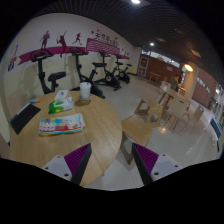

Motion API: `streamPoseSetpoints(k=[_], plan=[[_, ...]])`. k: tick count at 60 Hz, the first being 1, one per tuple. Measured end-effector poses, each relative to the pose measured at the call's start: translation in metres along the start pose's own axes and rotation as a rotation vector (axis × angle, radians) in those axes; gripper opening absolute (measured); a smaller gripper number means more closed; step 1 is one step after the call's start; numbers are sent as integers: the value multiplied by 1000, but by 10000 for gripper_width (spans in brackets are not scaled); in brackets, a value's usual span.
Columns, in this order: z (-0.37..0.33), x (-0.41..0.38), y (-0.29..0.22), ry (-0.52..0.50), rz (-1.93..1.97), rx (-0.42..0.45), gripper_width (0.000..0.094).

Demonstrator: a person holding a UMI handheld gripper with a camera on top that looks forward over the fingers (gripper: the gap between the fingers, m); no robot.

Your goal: Fold towel

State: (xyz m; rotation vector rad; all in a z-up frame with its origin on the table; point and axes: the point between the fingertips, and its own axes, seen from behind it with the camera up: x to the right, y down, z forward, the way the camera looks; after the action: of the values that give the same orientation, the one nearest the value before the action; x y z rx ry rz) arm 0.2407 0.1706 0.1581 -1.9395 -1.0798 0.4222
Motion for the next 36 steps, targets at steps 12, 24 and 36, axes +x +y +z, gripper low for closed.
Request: streamPoseSetpoints(k=[12,24,36], plan=[[0,-82,-13,-106,-64,22,850],[-12,-176,-15,-250,-148,31,851],[-11,-282,-12,-369,-225,59,850]])
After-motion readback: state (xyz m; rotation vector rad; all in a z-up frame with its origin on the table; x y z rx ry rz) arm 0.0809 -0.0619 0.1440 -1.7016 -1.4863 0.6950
